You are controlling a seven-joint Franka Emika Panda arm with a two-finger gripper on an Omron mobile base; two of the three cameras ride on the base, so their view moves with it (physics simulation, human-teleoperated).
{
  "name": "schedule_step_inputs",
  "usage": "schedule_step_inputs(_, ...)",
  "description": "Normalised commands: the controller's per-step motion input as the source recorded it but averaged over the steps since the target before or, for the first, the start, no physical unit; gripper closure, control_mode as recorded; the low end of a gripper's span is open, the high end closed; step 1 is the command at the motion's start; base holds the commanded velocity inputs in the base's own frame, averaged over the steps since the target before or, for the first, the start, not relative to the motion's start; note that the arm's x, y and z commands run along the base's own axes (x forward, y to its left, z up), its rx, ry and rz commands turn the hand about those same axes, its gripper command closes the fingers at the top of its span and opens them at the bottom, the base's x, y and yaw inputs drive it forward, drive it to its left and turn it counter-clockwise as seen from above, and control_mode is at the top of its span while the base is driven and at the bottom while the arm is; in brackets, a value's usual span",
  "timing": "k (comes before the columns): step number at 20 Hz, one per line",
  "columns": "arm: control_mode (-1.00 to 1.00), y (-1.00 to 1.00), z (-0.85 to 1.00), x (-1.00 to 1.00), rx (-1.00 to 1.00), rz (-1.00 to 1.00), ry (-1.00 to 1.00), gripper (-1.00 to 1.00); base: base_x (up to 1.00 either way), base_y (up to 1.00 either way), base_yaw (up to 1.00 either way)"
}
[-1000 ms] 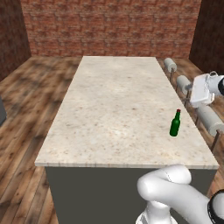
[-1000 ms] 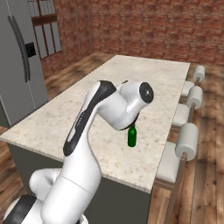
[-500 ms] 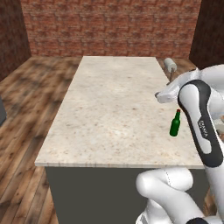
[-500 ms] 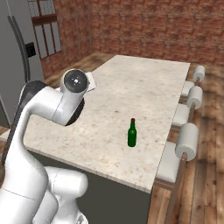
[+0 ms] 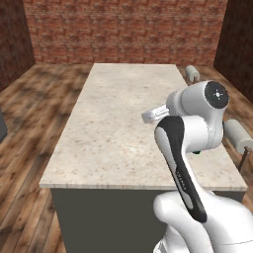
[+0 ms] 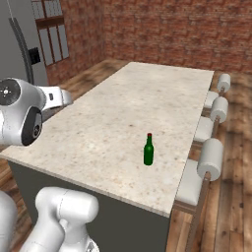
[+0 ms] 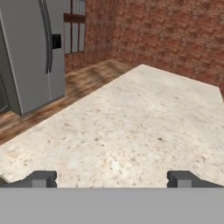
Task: Get the candle and the beer from the cabinet and move them to the dining counter.
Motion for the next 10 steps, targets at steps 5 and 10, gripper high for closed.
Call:
schedule_step_inputs(5,-1.0,0.05,0.0,-0.01,-0.02,0.0,0.01,-1.0,0.0,0.0,0.0)
schedule_step_inputs(10,-1.0,0.0,0.0,0.0,0.0,0.0,0.0,-1.0,0.0,0.0,0.0)
